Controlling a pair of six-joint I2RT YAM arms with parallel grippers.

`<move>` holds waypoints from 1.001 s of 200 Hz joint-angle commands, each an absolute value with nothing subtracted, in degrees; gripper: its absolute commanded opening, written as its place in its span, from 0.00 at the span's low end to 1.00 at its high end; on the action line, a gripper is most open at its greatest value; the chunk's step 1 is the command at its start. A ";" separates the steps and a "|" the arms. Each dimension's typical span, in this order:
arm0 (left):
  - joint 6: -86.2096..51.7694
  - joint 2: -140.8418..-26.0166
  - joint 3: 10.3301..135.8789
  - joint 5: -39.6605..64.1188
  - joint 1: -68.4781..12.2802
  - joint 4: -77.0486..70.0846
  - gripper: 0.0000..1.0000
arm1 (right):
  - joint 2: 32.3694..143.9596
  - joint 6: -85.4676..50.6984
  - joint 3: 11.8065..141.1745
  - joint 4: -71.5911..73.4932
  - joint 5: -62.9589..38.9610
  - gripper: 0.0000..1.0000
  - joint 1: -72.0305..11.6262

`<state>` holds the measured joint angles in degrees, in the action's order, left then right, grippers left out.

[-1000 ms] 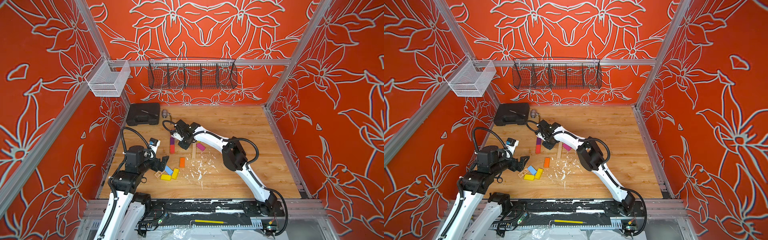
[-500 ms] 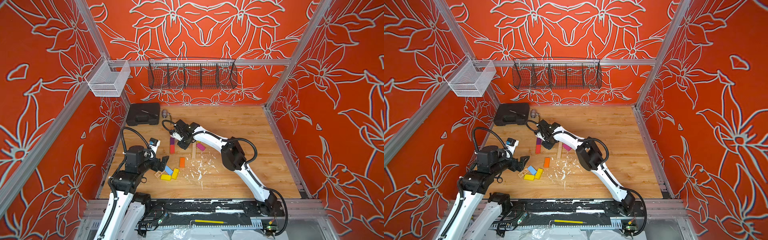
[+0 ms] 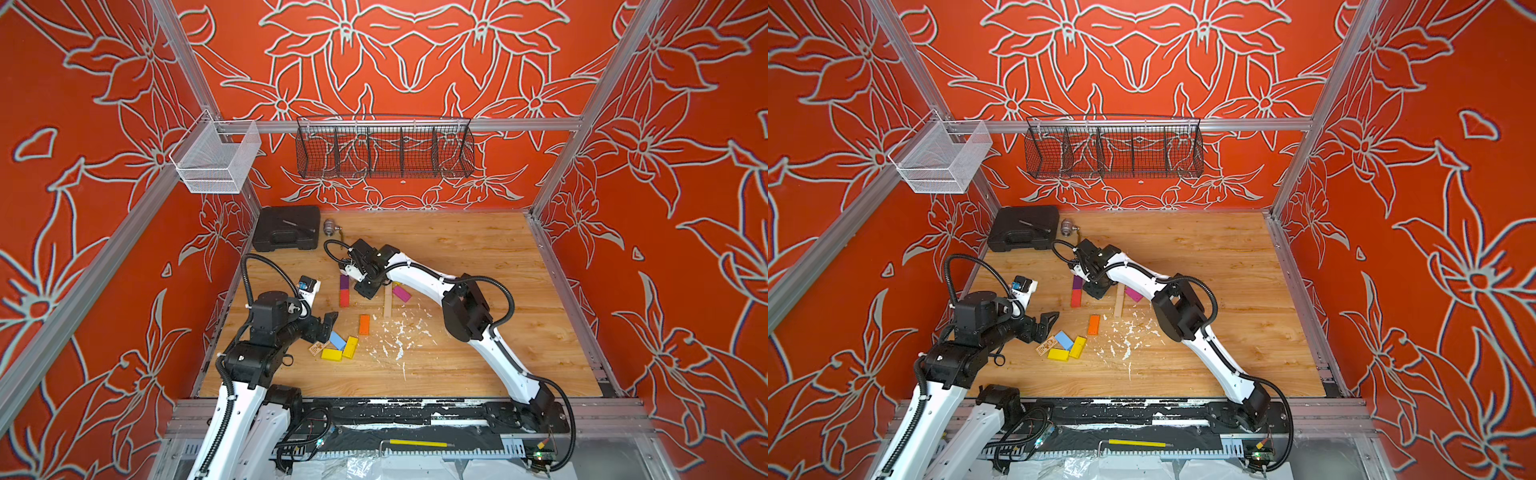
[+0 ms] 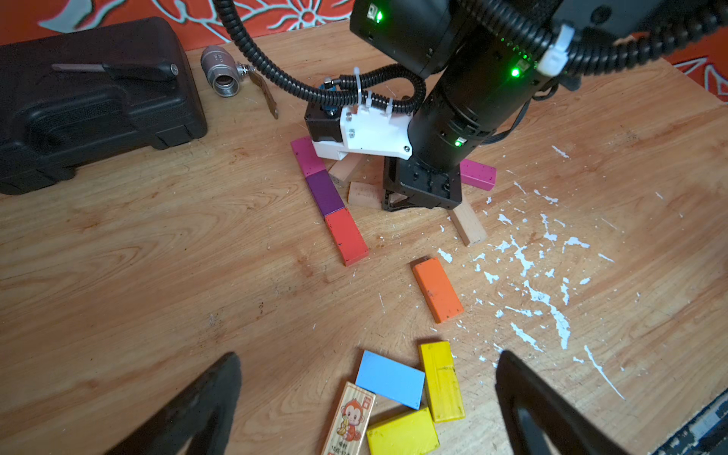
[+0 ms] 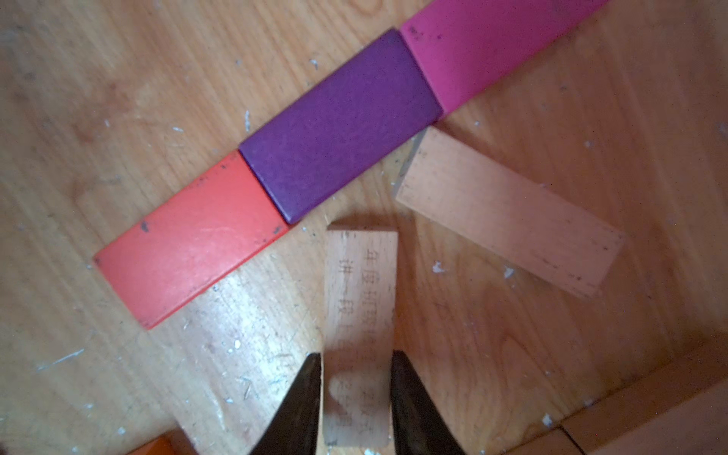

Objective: Assemble the letter k with building blocks
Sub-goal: Assemble the building block at the center of the board.

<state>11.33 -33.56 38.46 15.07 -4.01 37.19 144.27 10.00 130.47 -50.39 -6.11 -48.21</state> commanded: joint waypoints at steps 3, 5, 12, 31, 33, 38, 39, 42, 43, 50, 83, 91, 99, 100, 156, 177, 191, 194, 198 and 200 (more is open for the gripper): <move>11.95 -33.31 38.72 14.92 -3.59 36.83 0.98 | 145.16 9.64 131.79 -50.61 -6.77 0.31 -48.09; 11.95 -33.35 38.73 14.91 -3.58 36.83 0.98 | 145.12 9.66 131.78 -50.56 -6.77 0.31 -48.08; 11.91 -33.40 38.71 14.93 -3.60 36.83 0.98 | 145.17 9.67 131.83 -50.49 -6.77 0.31 -48.13; 11.91 -33.47 38.78 14.93 -3.59 36.83 0.99 | 145.28 9.49 131.83 -50.52 -6.93 0.31 -48.05; 11.94 -33.48 38.81 14.89 -3.58 36.83 0.99 | 145.35 9.45 131.83 -50.53 -6.90 0.31 -48.05; 11.94 -33.49 38.78 14.93 -3.59 36.83 0.99 | 145.37 9.41 131.84 -50.45 -6.93 0.30 -48.03; 11.90 -33.49 38.77 14.93 -3.60 36.83 0.99 | 145.41 9.37 131.84 -50.45 -6.94 0.30 -48.05; 11.90 -33.49 38.78 14.88 -3.59 36.83 0.99 | 145.38 9.39 131.82 -50.52 -6.94 0.31 -48.05; 11.88 -33.49 38.77 14.91 -3.60 36.83 0.99 | 145.37 9.35 131.83 -50.53 -6.94 0.31 -48.06; 11.95 -33.53 38.79 14.92 -3.56 36.83 0.99 | 145.37 9.30 131.83 -50.37 -6.77 0.31 -48.05; 11.95 -33.57 38.78 14.92 -3.50 36.83 0.99 | 145.48 8.93 131.84 -49.75 -6.73 0.31 -48.05; 11.95 -33.57 38.76 14.88 -3.51 36.83 0.99 | 145.51 8.81 131.82 -49.61 -6.77 0.31 -48.08; 11.88 -33.56 38.77 14.88 -3.52 36.83 0.99 | 145.51 8.79 131.83 -49.44 -6.85 0.31 -48.08; 11.92 -33.57 38.77 14.87 -3.52 36.83 0.99 | 145.48 8.79 131.83 -49.42 -6.85 0.31 -48.08; 11.95 -33.57 38.76 14.87 -3.51 36.76 0.99 | 145.79 8.76 131.82 -49.68 -7.30 0.31 -48.07; 11.87 -33.57 38.77 14.88 -3.49 36.82 1.00 | 145.90 8.73 131.92 -49.62 -7.30 0.31 -48.06; 11.86 -33.57 38.79 14.86 -3.52 36.83 1.00 | 145.99 8.68 131.92 -49.50 -7.38 0.31 -47.92; 11.93 -33.57 38.82 14.92 -3.49 36.83 1.00 | 145.99 8.70 131.88 -49.51 -7.38 0.31 -48.00; 11.88 -33.57 38.76 14.86 -3.51 36.83 1.00 | 145.99 8.65 131.94 -49.56 -7.39 0.31 -48.00; 11.93 -33.57 38.72 14.92 -3.52 36.83 1.00 | 145.99 8.67 131.97 -49.52 -7.43 0.31 -47.99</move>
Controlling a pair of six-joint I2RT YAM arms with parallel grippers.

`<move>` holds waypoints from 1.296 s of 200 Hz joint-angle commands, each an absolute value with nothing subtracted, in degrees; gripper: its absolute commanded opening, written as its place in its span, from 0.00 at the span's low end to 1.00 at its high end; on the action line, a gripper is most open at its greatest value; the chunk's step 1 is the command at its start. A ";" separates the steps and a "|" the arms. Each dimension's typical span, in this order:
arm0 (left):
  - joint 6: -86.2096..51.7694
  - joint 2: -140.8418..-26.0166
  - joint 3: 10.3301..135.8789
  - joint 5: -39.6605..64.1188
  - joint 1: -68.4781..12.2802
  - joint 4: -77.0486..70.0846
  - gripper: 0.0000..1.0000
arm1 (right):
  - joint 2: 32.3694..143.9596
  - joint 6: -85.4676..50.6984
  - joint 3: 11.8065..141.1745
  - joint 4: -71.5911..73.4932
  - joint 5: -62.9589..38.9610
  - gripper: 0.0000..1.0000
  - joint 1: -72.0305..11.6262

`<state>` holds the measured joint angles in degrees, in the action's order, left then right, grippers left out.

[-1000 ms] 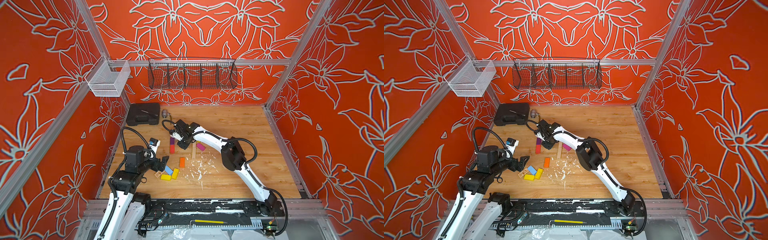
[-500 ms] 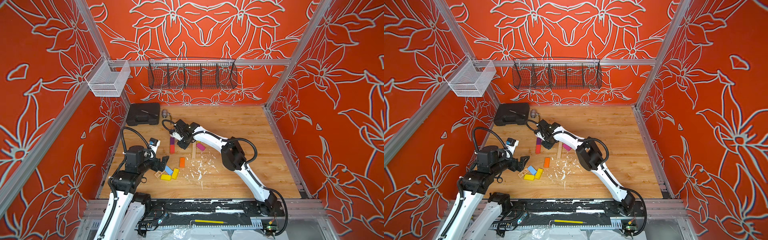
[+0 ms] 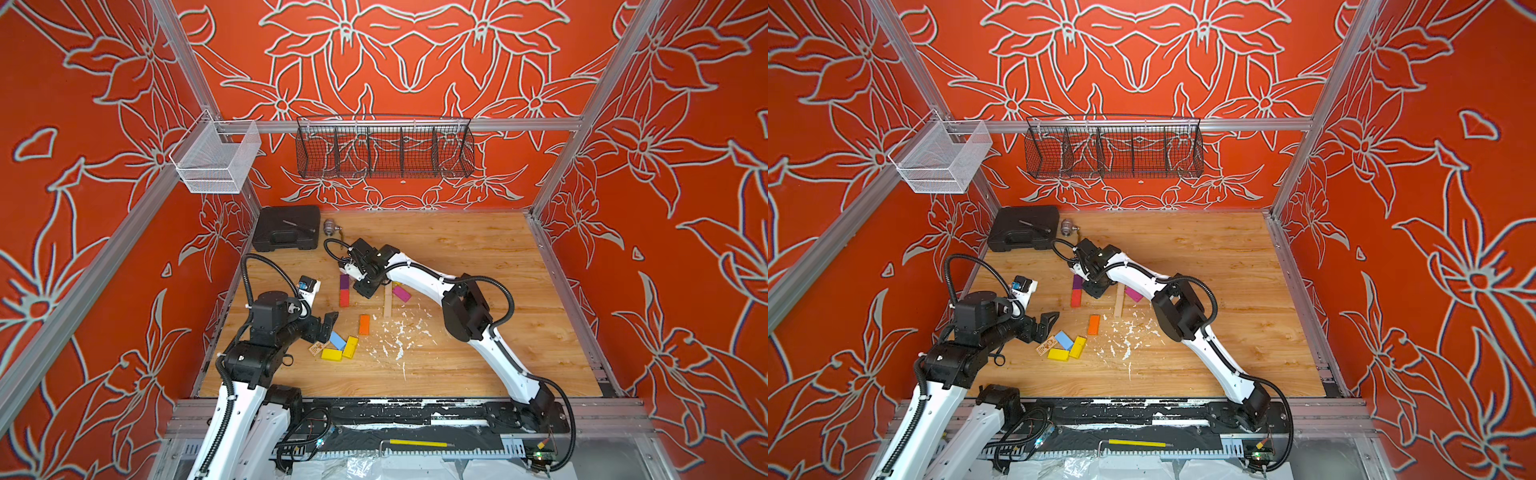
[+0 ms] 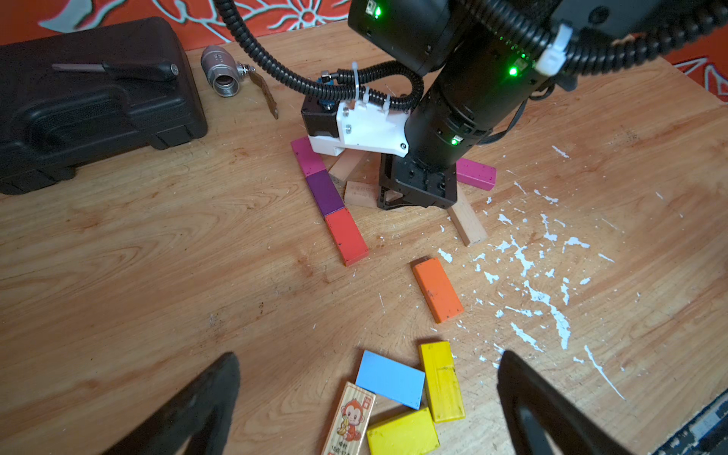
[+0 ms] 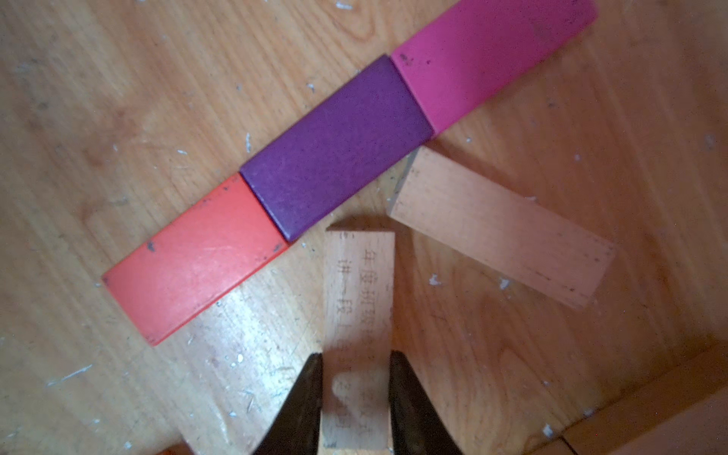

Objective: Assemble the letter k with building blocks
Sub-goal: Assemble the building block at the center of the board.

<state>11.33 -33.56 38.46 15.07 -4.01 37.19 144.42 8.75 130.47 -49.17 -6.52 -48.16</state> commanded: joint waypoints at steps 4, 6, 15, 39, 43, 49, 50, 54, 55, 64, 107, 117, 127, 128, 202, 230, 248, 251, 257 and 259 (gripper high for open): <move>11.94 -33.57 38.75 14.86 -3.51 36.83 1.00 | 145.99 8.70 132.01 -49.57 -7.47 0.31 -47.98; 11.95 -33.57 38.78 14.90 -3.51 36.83 1.00 | 145.99 8.66 132.01 -49.55 -7.49 0.31 -48.03; 11.93 -33.62 38.76 14.88 -3.52 36.83 1.00 | 145.99 8.63 132.01 -49.42 -7.62 0.31 -47.97; 11.95 -33.60 38.75 14.88 -3.52 36.83 1.00 | 146.12 8.67 132.01 -49.29 -7.88 0.31 -47.97; 11.95 -33.62 38.76 14.90 -3.52 36.83 1.00 | 146.08 8.62 132.01 -49.22 -7.97 0.31 -47.98; 11.90 -33.57 38.81 14.87 -3.52 36.78 1.00 | 146.07 8.67 132.01 -49.27 -7.95 0.31 -47.94; 11.93 -33.57 38.83 14.90 -3.47 36.80 1.00 | 146.07 8.68 132.01 -49.25 -7.97 0.31 -47.96; 11.95 -33.57 38.73 14.91 -3.48 36.82 1.00 | 146.12 8.67 132.01 -49.18 -8.00 0.31 -47.95; 11.95 -33.57 38.74 14.92 -3.50 36.83 1.00 | 146.14 8.68 132.01 -49.15 -8.04 0.31 -47.93; 11.95 -33.57 38.76 14.94 -3.48 36.83 1.00 | 146.10 8.66 132.01 -49.09 -7.98 0.31 -47.99; 11.95 -33.62 38.70 14.91 -3.43 36.83 1.00 | 146.17 8.49 132.10 -48.83 -7.92 0.31 -47.90; 11.95 -33.68 38.74 14.93 -3.43 36.83 1.00 | 146.16 8.50 132.05 -48.71 -7.91 0.31 -47.97; 11.93 -33.64 38.76 14.86 -3.40 36.83 1.00 | 146.16 8.52 132.17 -48.64 -7.97 0.30 -47.95; 11.94 -33.61 38.76 14.90 -3.41 36.83 1.00 | 146.16 8.48 132.18 -48.66 -7.98 0.31 -47.97; 11.91 -33.66 38.76 15.01 -3.43 36.83 1.00 | 146.43 8.31 132.48 -48.45 -8.16 0.30 -47.98; 11.95 -33.75 38.70 15.10 -3.41 36.83 1.00 | 146.92 8.15 133.38 -48.76 -8.43 0.29 -47.90; 11.95 -33.67 38.76 15.06 -3.34 36.83 1.00 | 147.21 8.15 134.00 -49.13 -8.49 0.29 -47.97; 11.93 -33.66 38.74 15.10 -3.38 36.83 1.00 | 147.26 8.10 134.04 -49.13 -8.44 0.29 -47.92; 11.95 -33.67 38.79 15.04 -3.32 36.83 1.00 | 147.22 8.16 134.12 -49.15 -8.44 0.29 -47.95; 11.93 -33.73 38.77 15.05 -3.36 36.83 1.00 | 147.26 8.21 134.12 -49.14 -8.46 0.29 -47.98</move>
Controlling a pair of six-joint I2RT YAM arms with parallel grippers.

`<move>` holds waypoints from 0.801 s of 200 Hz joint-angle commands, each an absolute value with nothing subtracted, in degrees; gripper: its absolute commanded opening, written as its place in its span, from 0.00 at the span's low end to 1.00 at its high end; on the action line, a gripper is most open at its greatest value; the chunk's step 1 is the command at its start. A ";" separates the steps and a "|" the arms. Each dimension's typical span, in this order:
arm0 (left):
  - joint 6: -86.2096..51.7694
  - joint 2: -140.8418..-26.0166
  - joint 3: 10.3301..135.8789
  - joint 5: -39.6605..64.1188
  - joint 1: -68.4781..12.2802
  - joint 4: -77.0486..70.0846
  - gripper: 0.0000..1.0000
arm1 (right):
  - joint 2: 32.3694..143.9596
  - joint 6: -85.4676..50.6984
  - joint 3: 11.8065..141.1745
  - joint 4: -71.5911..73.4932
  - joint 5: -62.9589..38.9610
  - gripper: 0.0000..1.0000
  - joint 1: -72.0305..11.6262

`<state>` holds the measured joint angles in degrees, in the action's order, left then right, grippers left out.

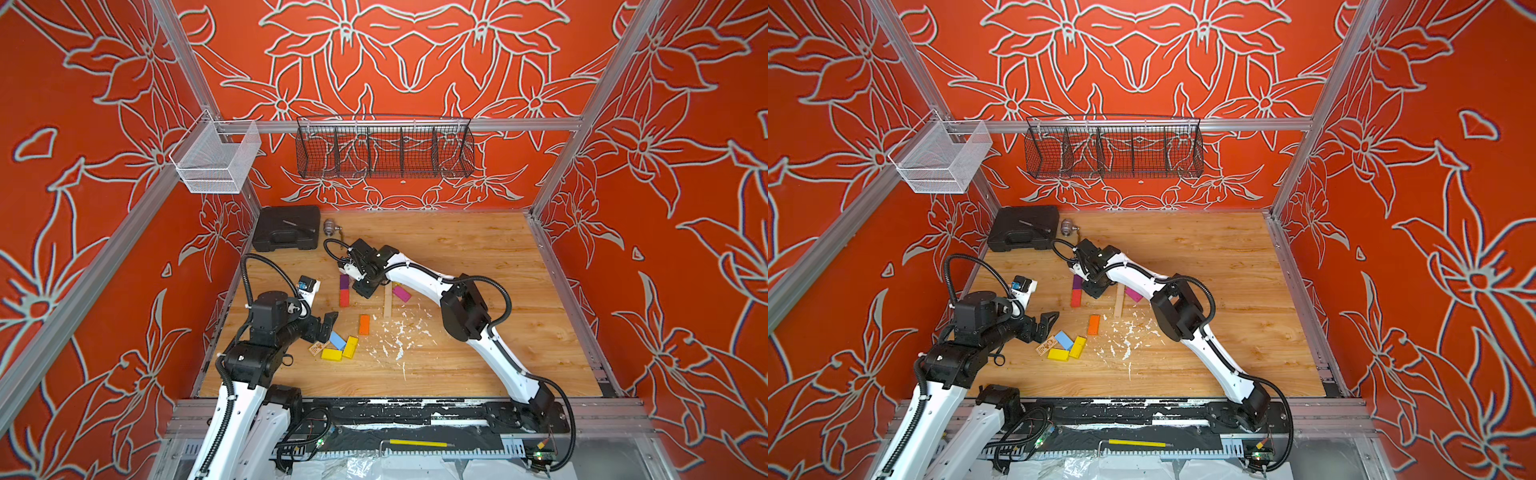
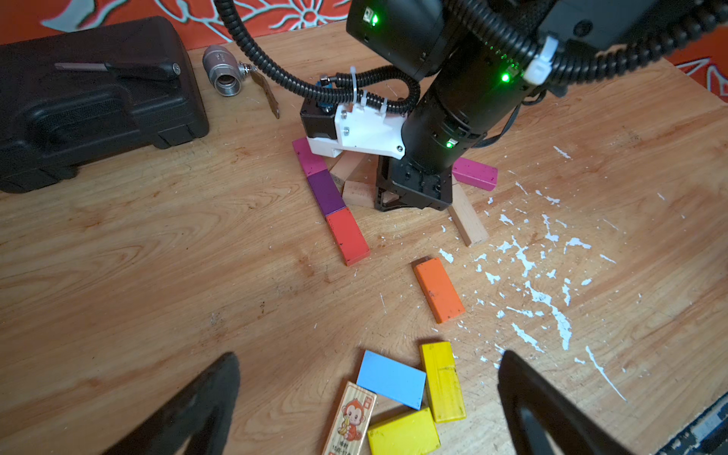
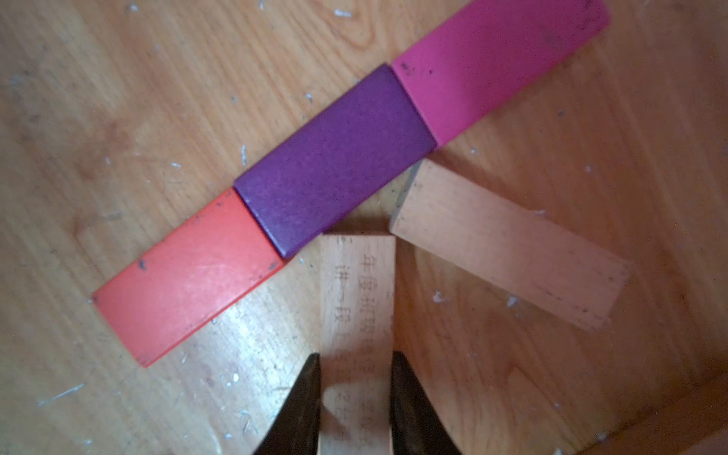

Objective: Assemble the letter k with building blocks
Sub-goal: Assemble the building block at the center of the board.

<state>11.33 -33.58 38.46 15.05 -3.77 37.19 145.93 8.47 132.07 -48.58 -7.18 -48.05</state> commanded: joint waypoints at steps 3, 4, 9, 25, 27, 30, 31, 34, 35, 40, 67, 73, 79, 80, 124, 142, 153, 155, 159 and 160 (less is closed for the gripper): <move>11.95 -33.68 38.76 15.08 -3.34 36.83 1.00 | 147.22 8.23 134.12 -49.13 -8.44 0.29 -47.99; 11.95 -33.67 38.72 15.05 -3.34 36.83 1.00 | 147.22 8.25 134.12 -49.18 -8.44 0.29 -47.94; 11.95 -33.67 38.76 15.04 -3.34 36.83 1.00 | 147.26 8.18 134.12 -49.14 -8.36 0.29 -47.98; 11.94 -33.66 38.80 15.06 -3.34 36.83 1.00 | 147.22 8.16 134.12 -49.35 -8.06 0.30 -47.93; 11.90 -33.66 38.77 14.99 -3.34 36.85 1.00 | 147.22 8.13 134.08 -49.43 -8.01 0.30 -47.97; 11.95 -33.66 38.73 15.06 -3.34 36.83 1.00 | 147.22 8.12 134.11 -49.40 -7.97 0.30 -47.96; 11.91 -33.66 38.70 15.04 -3.34 36.83 1.00 | 147.22 8.12 134.11 -49.40 -7.97 0.30 -47.96; 11.94 -33.71 38.75 14.95 -3.34 36.83 1.00 | 147.22 8.12 134.12 -49.48 -7.84 0.30 -47.96; 11.94 -33.68 38.76 14.95 -3.34 36.83 1.00 | 147.22 8.15 134.12 -49.48 -7.88 0.31 -47.93; 11.93 -33.66 38.69 15.03 -3.34 36.83 1.00 | 147.19 8.15 134.12 -49.57 -7.75 0.32 -47.92; 11.95 -33.66 38.76 15.05 -3.34 36.83 1.00 | 147.22 8.09 134.03 -49.75 -7.58 0.36 -47.98; 11.95 -33.66 38.73 14.95 -3.36 36.83 1.00 | 147.17 7.97 134.01 -49.75 -7.63 0.37 -47.97; 11.95 -33.66 38.70 15.01 -3.34 36.83 1.00 | 147.09 7.94 134.03 -49.77 -7.72 0.37 -47.95; 11.95 -33.66 38.68 15.06 -3.34 36.83 1.00 | 147.07 7.93 134.08 -49.76 -7.73 0.37 -47.97; 11.23 -34.58 38.66 13.94 -3.30 36.52 0.99 | 144.77 6.95 133.41 -49.52 -8.15 0.38 -47.98; 8.75 -36.08 38.72 12.60 -3.28 35.56 0.99 | 141.79 5.94 130.94 -47.95 -8.17 0.39 -47.92; 6.80 -37.65 39.16 12.11 -3.31 35.16 0.99 | 139.10 5.29 128.28 -46.17 -8.18 0.40 -47.82; 6.38 -38.04 39.36 11.91 -3.31 35.16 1.00 | 138.66 5.08 127.78 -45.88 -8.18 0.40 -47.77; 5.62 -38.74 39.78 11.47 -3.23 35.24 1.00 | 137.34 4.74 126.51 -45.05 -8.17 0.40 -47.74; 5.36 -38.88 39.93 11.36 -3.29 35.29 1.00 | 137.05 4.61 126.32 -44.85 -8.17 0.40 -47.69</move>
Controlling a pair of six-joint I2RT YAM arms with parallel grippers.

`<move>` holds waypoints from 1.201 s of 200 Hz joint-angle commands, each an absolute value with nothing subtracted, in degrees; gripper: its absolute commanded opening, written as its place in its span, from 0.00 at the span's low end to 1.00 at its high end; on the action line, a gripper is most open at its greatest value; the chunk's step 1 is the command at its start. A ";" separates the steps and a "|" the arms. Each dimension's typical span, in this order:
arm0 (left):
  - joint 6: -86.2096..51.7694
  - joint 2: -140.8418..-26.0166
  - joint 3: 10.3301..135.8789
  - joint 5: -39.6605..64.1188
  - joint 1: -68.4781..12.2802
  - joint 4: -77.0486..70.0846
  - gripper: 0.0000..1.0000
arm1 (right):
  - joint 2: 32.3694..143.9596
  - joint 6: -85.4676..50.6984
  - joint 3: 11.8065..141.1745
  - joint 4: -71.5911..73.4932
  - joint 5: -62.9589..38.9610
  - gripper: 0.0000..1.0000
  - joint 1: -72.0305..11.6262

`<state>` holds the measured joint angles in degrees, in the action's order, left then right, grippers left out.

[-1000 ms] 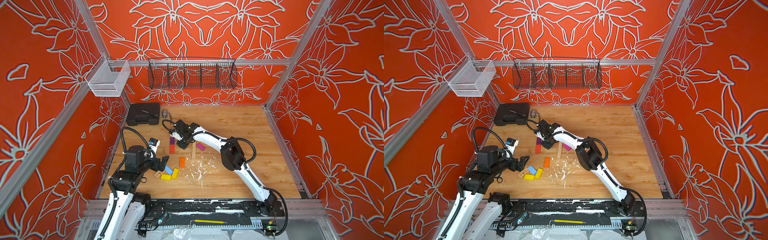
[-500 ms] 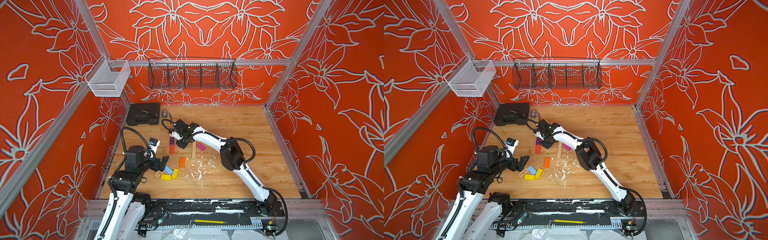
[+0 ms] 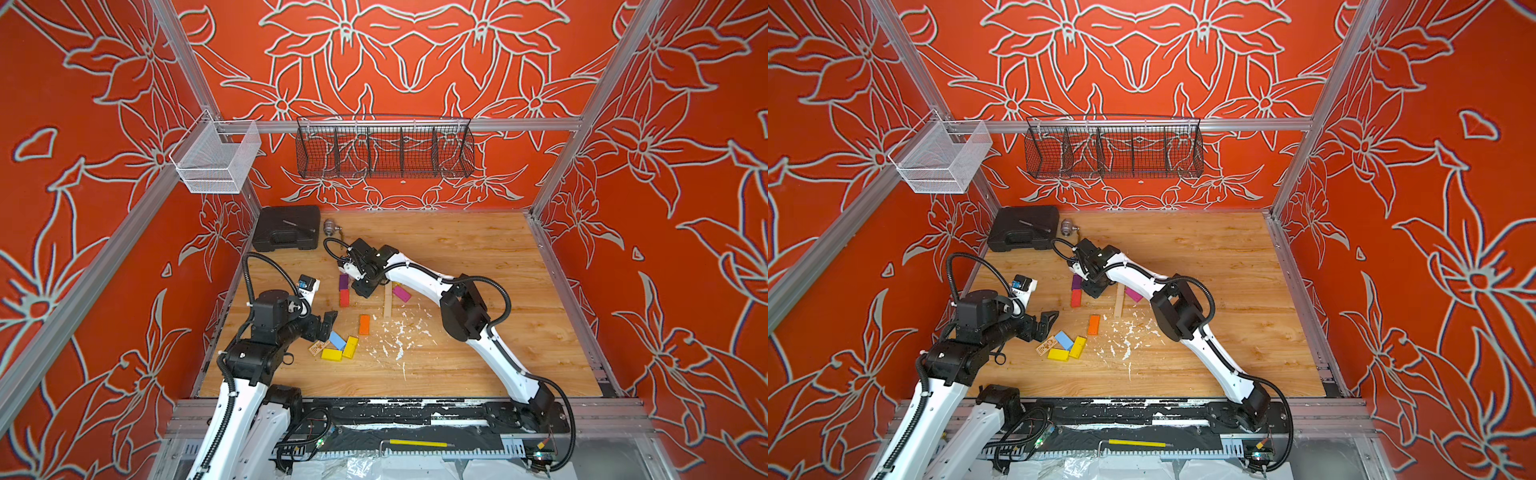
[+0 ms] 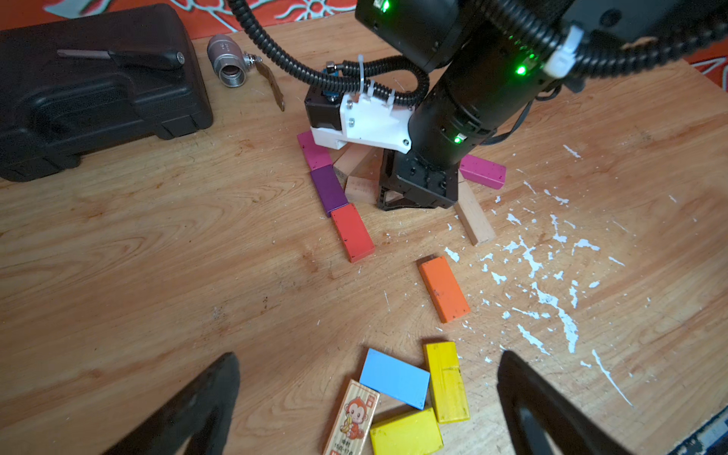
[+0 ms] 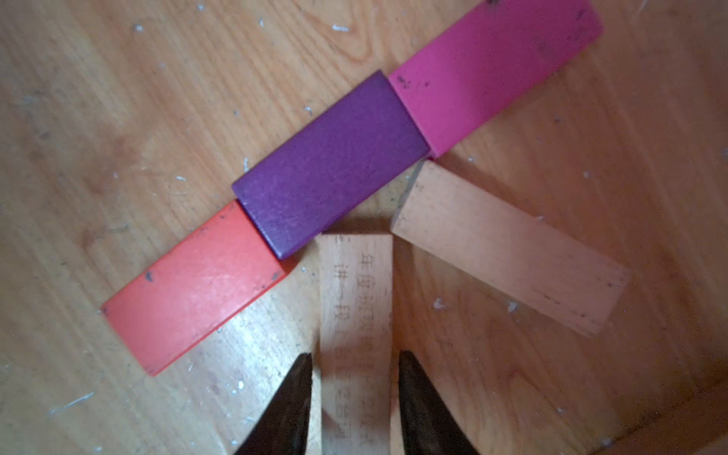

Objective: Assemble the letter k with building blocks
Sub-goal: Assemble the building block at the center of the board, then adjust the building block at the center of the board.

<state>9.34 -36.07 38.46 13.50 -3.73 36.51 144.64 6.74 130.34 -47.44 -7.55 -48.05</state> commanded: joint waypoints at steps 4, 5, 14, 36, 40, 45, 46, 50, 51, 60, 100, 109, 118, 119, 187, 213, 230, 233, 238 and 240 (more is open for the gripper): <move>4.51 -39.63 40.32 10.84 -3.30 35.37 1.00 | 135.82 4.17 124.80 -44.08 -8.25 0.40 -47.59; 4.32 -39.77 40.37 10.74 -3.32 35.40 1.00 | 135.67 4.02 124.45 -43.84 -8.30 0.40 -47.57; 2.84 -41.44 41.38 9.67 -3.26 35.78 1.00 | 132.05 3.06 121.16 -41.81 -8.47 0.41 -47.24; -1.94 -45.47 44.66 8.05 -3.31 37.15 0.99 | 123.04 -0.24 111.53 -35.93 -8.39 0.42 -46.04; -3.33 -46.22 45.22 7.92 -3.28 37.15 0.99 | 121.27 -0.85 109.57 -34.79 -8.10 0.43 -45.85; -5.37 -47.19 45.90 7.64 -3.32 37.10 0.99 | 118.97 -1.74 107.05 -33.24 -7.83 0.43 -45.55; -5.76 -47.46 45.98 7.60 -3.29 37.09 0.98 | 118.50 -1.92 106.57 -32.92 -7.78 0.43 -45.50; -7.66 -48.40 46.56 7.32 -3.31 37.09 0.98 | 116.74 -2.67 104.63 -31.64 -7.66 0.44 -45.25; -8.05 -48.68 46.70 7.22 -3.28 37.09 0.97 | 116.20 -2.92 104.00 -31.29 -7.57 0.44 -45.21; -12.00 -51.14 48.02 6.79 -3.25 37.13 0.94 | 112.01 -4.97 99.33 -28.44 -6.67 0.45 -44.61; -22.07 -64.36 51.77 8.56 -2.99 33.20 0.81 | 94.70 -15.54 80.84 -18.68 -3.02 0.54 -43.28; -23.00 -66.84 52.34 9.24 -2.90 31.34 0.79 | 91.28 -17.74 77.01 -16.90 -3.40 0.58 -43.16; -23.77 -69.41 52.97 9.45 -2.82 29.53 0.78 | 88.42 -19.47 73.77 -15.68 -3.97 0.62 -43.20; -23.79 -69.73 53.07 9.52 -2.82 29.36 0.78 | 88.06 -19.58 73.45 -15.53 -4.05 0.62 -43.18; -22.11 -92.59 64.11 15.24 -2.64 26.67 0.73 | 78.43 -25.49 63.48 -16.99 -7.31 0.70 -43.16; -21.77 -98.09 65.87 17.59 -2.64 24.61 0.71 | 77.55 -24.84 62.93 -18.34 -5.49 0.70 -43.20; -21.99 -99.28 65.06 17.85 -2.61 21.91 0.70 | 77.35 -24.60 62.76 -18.88 -4.76 0.71 -43.24; -21.89 -99.50 65.04 18.00 -2.66 21.68 0.70 | 77.34 -24.61 62.75 -18.96 -4.73 0.71 -43.21; -21.77 -100.02 65.18 18.18 -2.59 21.50 0.69 | 77.34 -24.54 62.71 -18.93 -4.66 0.71 -43.20; -21.68 -100.20 65.27 18.30 -2.63 21.46 0.69 | 77.39 -24.53 62.68 -18.95 -4.68 0.71 -43.23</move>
